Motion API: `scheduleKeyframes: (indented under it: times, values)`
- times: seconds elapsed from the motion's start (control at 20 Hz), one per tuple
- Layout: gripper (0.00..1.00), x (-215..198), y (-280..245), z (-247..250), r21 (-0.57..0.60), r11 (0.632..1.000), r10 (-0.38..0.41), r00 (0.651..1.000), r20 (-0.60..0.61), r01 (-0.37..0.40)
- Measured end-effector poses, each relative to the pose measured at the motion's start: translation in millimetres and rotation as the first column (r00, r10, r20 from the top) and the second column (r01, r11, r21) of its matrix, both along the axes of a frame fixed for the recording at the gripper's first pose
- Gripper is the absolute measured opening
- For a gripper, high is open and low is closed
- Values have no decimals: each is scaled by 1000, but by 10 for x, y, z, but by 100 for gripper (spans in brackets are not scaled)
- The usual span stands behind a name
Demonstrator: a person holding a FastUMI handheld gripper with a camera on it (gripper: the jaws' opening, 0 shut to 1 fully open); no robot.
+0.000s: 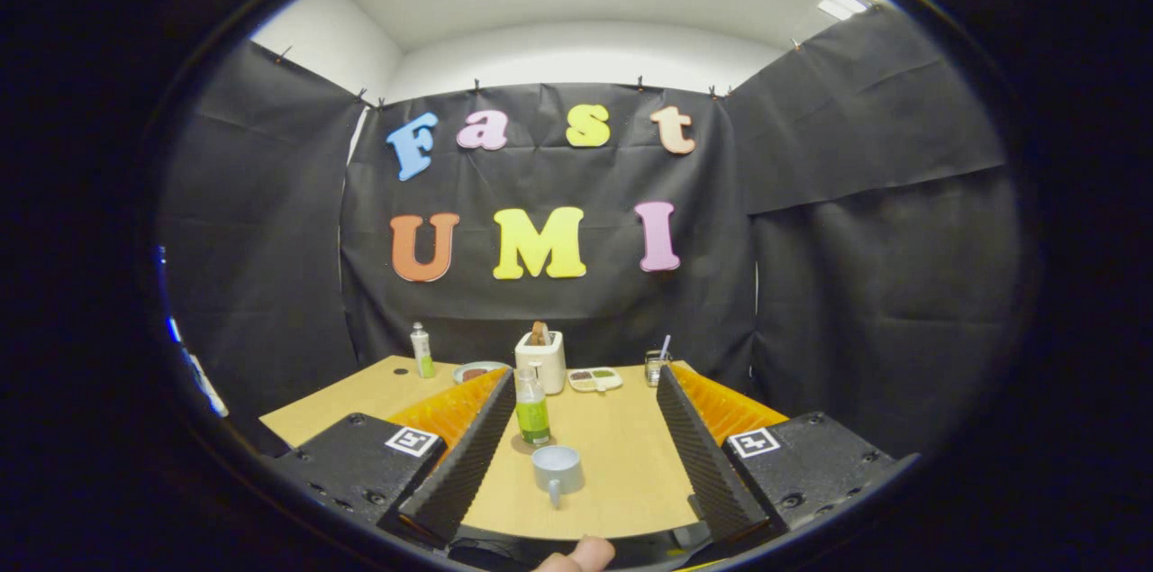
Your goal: Take the bottle from table, then pour the juice into the cup, finally place the bottle on the coaster
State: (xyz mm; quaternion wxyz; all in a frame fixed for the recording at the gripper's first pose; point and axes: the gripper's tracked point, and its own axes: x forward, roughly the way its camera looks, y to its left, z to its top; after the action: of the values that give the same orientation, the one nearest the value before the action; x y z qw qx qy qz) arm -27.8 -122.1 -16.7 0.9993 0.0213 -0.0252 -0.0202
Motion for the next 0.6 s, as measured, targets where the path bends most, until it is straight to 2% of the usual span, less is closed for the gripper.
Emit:
scheduleKeyframes:
  times: [0.6]
  values:
    - [100,33,27,-32,-5,1000,5,1000,7,-5]
